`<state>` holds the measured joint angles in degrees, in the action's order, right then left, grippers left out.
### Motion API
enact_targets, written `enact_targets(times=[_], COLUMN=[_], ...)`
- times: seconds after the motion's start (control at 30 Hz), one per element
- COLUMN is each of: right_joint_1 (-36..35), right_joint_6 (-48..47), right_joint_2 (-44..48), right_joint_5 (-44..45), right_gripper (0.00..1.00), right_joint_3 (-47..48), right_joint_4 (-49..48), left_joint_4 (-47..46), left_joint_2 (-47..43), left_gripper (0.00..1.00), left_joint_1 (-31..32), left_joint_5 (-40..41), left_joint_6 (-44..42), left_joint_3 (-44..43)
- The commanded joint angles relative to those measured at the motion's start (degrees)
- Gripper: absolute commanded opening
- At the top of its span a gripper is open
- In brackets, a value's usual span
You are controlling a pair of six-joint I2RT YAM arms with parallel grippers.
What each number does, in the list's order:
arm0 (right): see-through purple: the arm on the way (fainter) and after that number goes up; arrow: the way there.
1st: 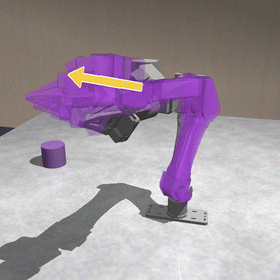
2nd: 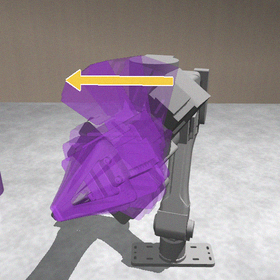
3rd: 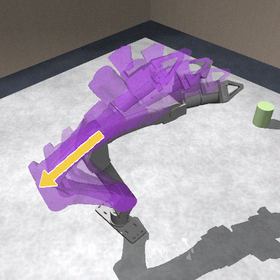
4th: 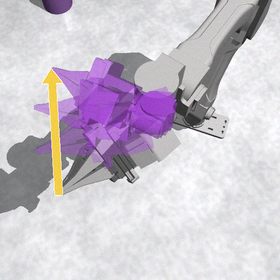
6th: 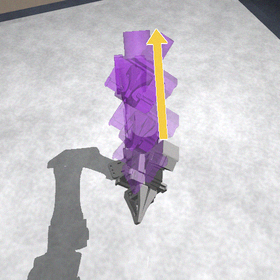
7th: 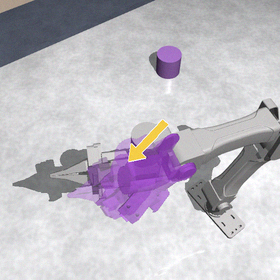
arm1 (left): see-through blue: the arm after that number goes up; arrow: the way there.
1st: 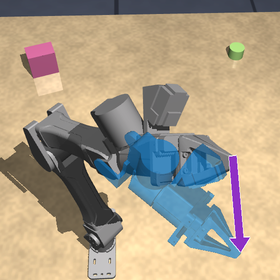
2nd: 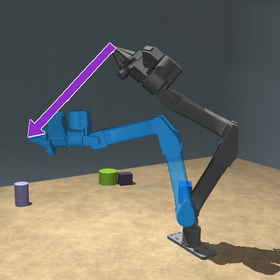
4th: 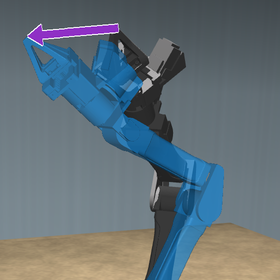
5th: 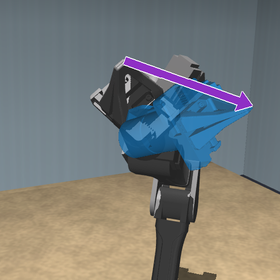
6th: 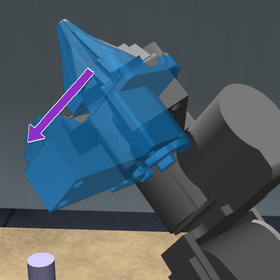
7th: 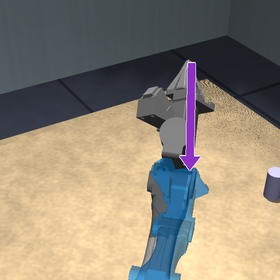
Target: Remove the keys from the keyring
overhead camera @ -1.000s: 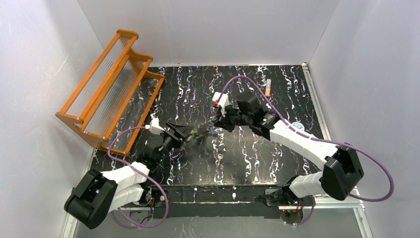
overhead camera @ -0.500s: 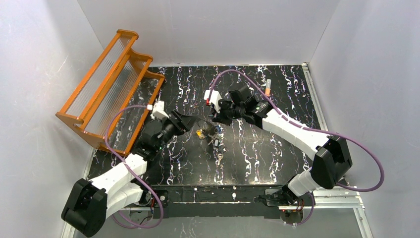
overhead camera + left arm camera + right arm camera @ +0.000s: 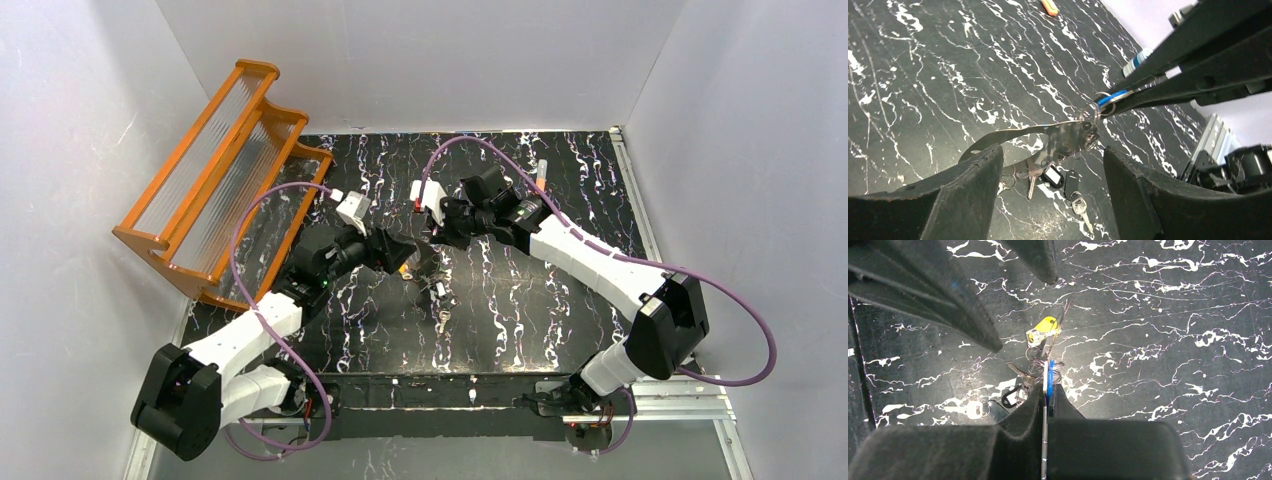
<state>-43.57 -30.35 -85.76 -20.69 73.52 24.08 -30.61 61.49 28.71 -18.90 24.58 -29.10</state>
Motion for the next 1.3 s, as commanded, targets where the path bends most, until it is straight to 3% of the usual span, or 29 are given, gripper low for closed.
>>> enact_targets(times=[0.0,0.1,0.33,0.43,0.57,0.87,1.07,1.27], right_joint_1=[0.2,0.1,0.1,0.1,0.2,0.2,0.1,0.1], right_joint_6=[-0.8,-0.6,-0.2,-0.1,0.2,0.6,0.7,0.5], right_joint_2=[1.4,2.0,2.8,3.4,4.2,4.9,5.3,5.5], right_joint_5=[-0.4,-0.9,-2.5,-3.2,-3.7,-5.1,-6.1,-5.6], right_gripper=[0.01,0.01,0.01,0.01,0.01,0.01,0.01,0.01], right_joint_3=[1.8,1.2,0.2,-0.7,-1.4,-2.0,-2.7,-3.3], right_joint_4=[-1.0,-1.3,-1.8,-2.6,-3.2,-3.3,-3.3,-3.5], left_joint_4=[1.2,-1.3,-7.1,-9.2,-9.9,-12.1,-13.4,-12.0], left_joint_2=[0.6,0.8,0.9,1.2,3.1,12.5,13.8,10.7], left_gripper=[0.74,0.77,0.82,0.87,0.86,0.69,0.68,0.72], left_joint_1=[-0.2,-0.2,-0.2,-0.2,-0.2,-0.2,-0.2,-0.3], left_joint_5=[-7.6,-13.6,-16.7,-17.1,-15.6,-21.8,-26.2,-26.2], left_joint_6=[-12.2,-19.1,-33.8,-35.8,-39.2,-39.2,-37.7,-39.6], left_joint_3=[-3.6,-1.8,1.8,2.4,2.3,-3.2,-4.9,-3.0])
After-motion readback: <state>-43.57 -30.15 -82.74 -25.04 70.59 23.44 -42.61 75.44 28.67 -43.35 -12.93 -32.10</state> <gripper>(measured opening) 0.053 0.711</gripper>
